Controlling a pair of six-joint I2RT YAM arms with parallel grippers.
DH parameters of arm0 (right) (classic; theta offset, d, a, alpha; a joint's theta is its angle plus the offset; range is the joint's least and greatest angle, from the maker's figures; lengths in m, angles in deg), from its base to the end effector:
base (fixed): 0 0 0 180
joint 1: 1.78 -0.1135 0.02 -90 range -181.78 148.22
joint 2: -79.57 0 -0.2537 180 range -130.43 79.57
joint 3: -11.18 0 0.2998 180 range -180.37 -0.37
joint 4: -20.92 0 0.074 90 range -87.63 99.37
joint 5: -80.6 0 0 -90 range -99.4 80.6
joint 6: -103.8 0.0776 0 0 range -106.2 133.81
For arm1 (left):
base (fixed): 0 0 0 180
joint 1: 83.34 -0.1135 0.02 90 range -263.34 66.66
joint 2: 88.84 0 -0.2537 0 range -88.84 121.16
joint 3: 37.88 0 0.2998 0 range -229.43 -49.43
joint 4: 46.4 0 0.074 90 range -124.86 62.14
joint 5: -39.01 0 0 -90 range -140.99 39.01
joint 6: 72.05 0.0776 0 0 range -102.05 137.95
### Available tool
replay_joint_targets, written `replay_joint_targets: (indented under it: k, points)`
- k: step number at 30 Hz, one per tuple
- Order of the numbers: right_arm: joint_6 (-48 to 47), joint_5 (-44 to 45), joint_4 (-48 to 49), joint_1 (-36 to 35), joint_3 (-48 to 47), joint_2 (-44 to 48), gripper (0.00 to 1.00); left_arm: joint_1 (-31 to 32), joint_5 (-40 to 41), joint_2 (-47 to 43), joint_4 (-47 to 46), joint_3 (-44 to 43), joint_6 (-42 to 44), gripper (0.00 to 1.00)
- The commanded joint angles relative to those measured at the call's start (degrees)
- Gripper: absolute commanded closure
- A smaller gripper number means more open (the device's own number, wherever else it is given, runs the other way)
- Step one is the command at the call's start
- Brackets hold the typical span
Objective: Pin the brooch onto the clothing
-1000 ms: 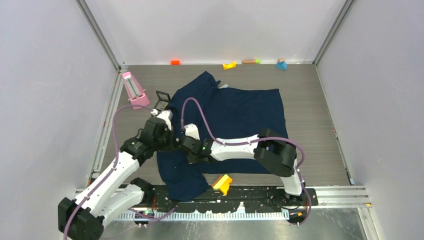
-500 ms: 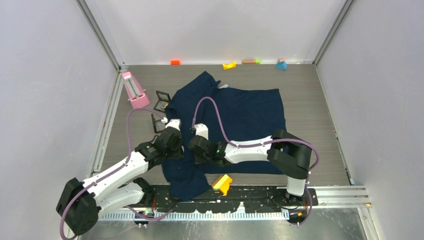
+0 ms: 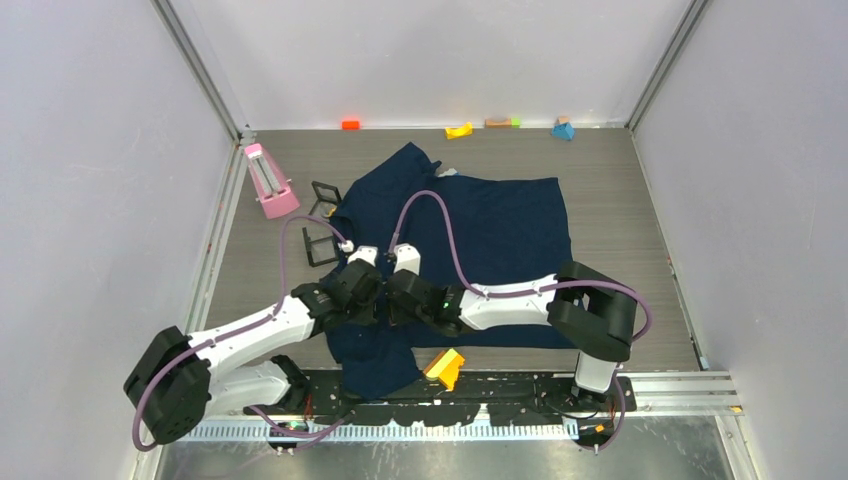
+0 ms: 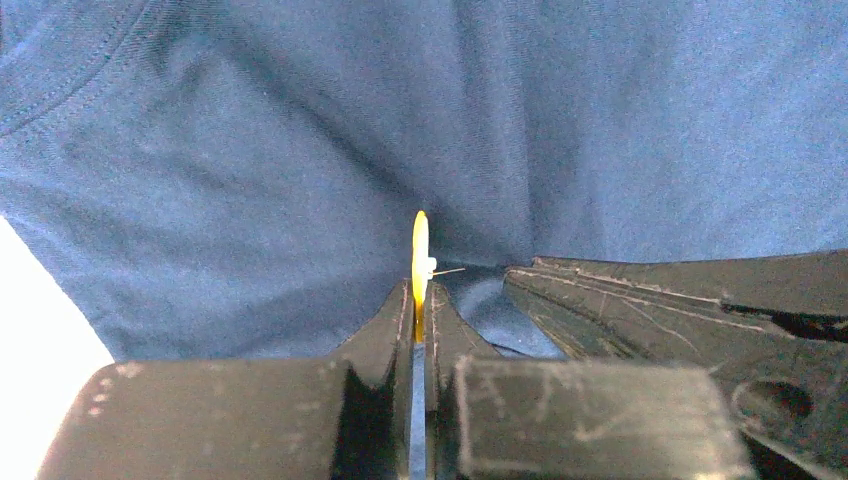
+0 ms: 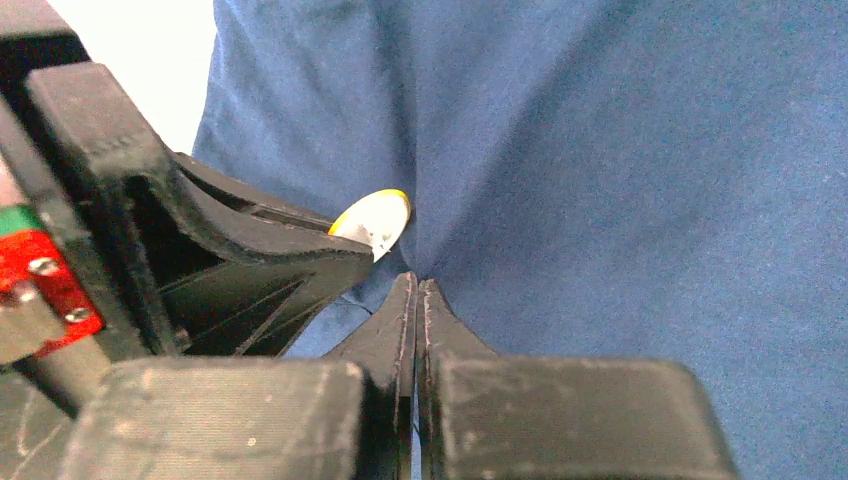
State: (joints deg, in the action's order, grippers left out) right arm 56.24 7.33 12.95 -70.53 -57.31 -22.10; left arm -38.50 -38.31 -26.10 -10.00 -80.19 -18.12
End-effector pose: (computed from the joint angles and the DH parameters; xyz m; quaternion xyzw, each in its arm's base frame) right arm 0.1781 0.3963 0.1003 -0.1464 0.8909 0.2627 0.3404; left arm 0.2011 -0.1759 0.1091 0.0414 0.9522 -0.1035 0.2845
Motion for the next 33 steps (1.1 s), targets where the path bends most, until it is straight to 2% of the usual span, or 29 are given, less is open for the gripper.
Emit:
replay_joint_targets:
  k: [1,18,33]
  points:
    - [-0.50,-0.08,6.10,0.02,1.14,3.36,0.99,0.79,1.33,1.28,-3.48,-1.63,-1.41,1.00]
    - [-1.96,-5.56,7.38,-0.33,1.05,1.45,0.99,0.86,0.71,-0.71,-7.55,0.68,-4.26,1.00]
    - [-0.85,-6.97,7.65,-0.42,2.17,1.65,0.99,0.69,1.25,-7.92,-11.10,4.37,-8.64,1.00]
